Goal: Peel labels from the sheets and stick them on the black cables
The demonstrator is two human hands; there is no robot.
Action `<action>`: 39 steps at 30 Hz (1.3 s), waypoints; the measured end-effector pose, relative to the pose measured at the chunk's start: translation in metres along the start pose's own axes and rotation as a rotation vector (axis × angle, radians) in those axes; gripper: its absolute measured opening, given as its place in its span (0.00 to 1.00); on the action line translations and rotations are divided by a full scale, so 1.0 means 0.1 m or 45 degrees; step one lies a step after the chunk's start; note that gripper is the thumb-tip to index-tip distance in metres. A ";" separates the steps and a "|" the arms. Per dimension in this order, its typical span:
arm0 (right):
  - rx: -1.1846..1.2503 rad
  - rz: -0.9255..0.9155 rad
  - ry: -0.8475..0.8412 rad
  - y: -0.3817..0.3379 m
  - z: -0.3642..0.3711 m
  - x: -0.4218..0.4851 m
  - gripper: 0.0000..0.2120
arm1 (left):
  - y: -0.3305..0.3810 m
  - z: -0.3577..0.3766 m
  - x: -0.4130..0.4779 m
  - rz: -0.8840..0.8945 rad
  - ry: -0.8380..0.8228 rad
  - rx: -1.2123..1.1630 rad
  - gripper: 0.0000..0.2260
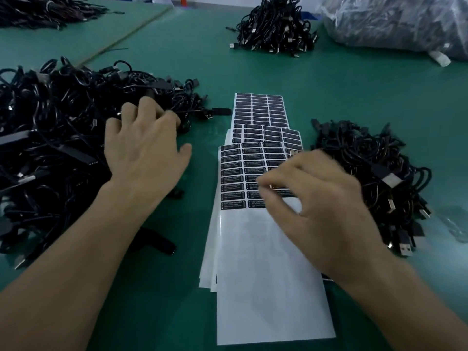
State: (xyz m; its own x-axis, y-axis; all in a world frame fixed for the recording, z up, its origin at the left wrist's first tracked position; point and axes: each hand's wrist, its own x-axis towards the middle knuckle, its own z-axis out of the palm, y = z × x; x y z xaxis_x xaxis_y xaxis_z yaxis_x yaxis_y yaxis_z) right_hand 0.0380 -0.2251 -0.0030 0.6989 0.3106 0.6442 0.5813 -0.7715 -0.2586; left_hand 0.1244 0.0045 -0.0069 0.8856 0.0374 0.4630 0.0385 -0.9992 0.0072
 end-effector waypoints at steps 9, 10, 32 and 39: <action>0.231 0.100 -0.234 0.00 0.08 -0.06 0.06 | 0.04 0.09 0.05 0.006 0.060 0.116 0.28; 0.245 0.121 -0.230 0.01 0.07 -0.07 0.06 | 0.05 0.09 0.05 0.009 0.049 0.146 0.27; 0.525 0.487 0.148 0.05 0.06 -0.05 0.32 | 0.30 -0.17 -0.06 0.933 0.774 -0.539 0.04; 0.802 0.559 0.245 0.04 0.04 -0.01 0.07 | 0.28 -0.23 -0.09 0.941 0.589 -0.510 0.05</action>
State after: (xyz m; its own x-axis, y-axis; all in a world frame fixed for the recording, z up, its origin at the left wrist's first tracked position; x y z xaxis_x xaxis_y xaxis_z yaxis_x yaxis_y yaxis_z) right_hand 0.0412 -0.2260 -0.0072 0.8681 -0.0955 0.4871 0.4357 -0.3237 -0.8399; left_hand 0.1071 -0.0241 0.0098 0.3488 -0.5262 0.7755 -0.6937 -0.7014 -0.1639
